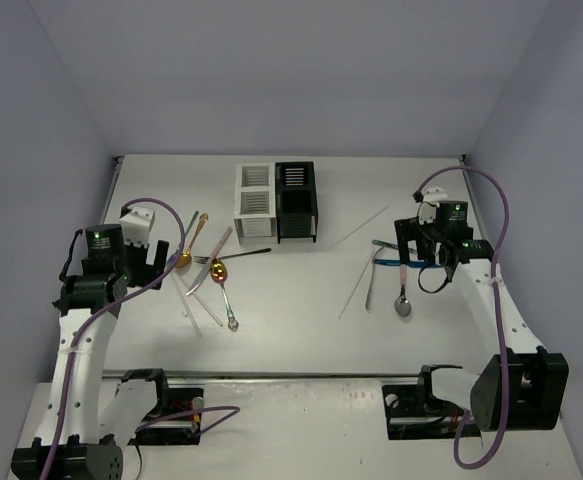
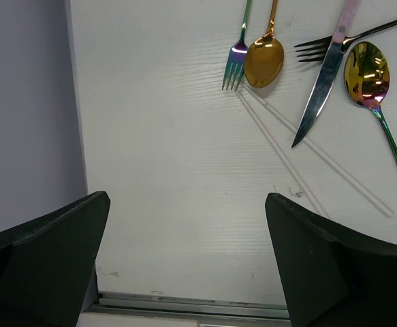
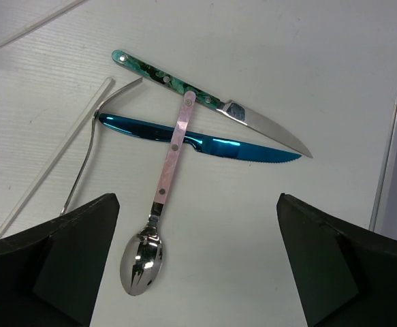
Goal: Sort the eating utensils into containers
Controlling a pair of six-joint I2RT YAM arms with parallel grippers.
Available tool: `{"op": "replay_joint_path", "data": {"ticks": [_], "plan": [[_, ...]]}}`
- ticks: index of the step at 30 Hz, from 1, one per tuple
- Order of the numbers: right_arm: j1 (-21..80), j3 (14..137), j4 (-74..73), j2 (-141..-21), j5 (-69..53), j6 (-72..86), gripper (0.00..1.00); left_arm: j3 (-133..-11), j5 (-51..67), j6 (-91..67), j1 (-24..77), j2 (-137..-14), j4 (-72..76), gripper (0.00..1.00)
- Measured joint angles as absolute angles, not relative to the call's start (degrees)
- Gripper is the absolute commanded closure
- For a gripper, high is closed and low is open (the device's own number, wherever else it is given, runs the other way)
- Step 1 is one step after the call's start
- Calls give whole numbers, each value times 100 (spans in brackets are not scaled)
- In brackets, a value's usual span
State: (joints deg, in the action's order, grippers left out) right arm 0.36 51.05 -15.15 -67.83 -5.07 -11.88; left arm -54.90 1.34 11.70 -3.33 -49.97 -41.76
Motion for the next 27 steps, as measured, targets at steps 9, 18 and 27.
{"op": "replay_joint_path", "data": {"ticks": [9, 18, 27], "plan": [[36, 5105, -1516, -6783, -539, -1193, 1, -5489, 150, 1173, -333, -4921, -4178, 5], [267, 5157, -1550, -7093, 195, -549, 18, -5489, -52, 1148, -333, -4931, -4176, 5], [455, 5776, -2093, -8198, 293, 166, 33, -5489, -287, 1123, -333, -4945, -4170, 5]]}}
